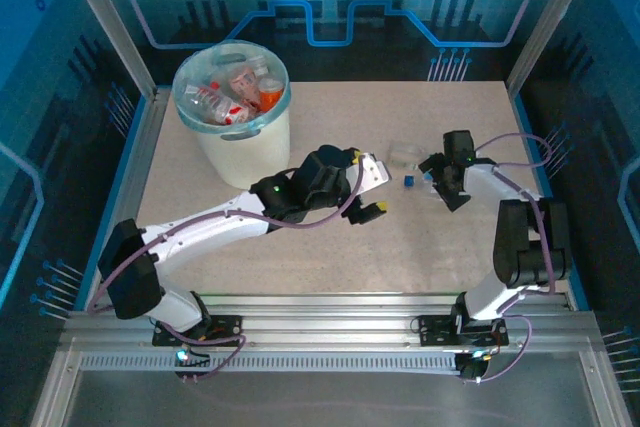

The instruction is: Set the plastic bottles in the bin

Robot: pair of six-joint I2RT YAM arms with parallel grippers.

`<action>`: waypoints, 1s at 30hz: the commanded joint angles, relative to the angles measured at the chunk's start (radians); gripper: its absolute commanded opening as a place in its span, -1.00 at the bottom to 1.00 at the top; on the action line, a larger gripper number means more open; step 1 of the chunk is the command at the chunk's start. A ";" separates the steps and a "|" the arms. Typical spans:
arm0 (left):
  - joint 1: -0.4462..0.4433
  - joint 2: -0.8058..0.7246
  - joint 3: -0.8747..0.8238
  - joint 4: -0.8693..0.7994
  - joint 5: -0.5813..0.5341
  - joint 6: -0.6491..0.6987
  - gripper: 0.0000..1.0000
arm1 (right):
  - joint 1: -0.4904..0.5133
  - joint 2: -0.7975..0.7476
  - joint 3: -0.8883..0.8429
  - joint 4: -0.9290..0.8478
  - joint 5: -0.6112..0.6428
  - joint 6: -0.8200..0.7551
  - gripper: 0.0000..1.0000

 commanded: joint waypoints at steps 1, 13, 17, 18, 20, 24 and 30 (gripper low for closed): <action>0.005 -0.041 -0.016 0.017 -0.007 -0.015 0.94 | 0.001 0.059 0.037 -0.020 -0.035 -0.022 0.95; 0.005 -0.080 -0.029 0.005 -0.017 -0.047 0.94 | 0.006 0.151 0.114 -0.011 -0.073 -0.109 0.93; 0.005 -0.088 -0.026 -0.001 -0.018 -0.071 0.93 | 0.006 0.144 0.111 -0.006 -0.093 -0.129 0.85; 0.005 -0.091 -0.026 -0.002 -0.018 -0.082 0.93 | 0.006 0.139 0.106 -0.004 -0.098 -0.131 0.80; 0.005 -0.100 -0.026 -0.003 -0.021 -0.104 0.93 | 0.006 0.120 0.091 0.006 -0.104 -0.144 0.65; 0.005 -0.119 -0.019 -0.014 -0.052 -0.162 0.92 | 0.006 0.070 0.050 0.025 -0.112 -0.183 0.29; 0.005 -0.155 -0.011 -0.045 -0.097 -0.263 0.91 | 0.009 -0.025 -0.025 0.036 -0.138 -0.254 0.04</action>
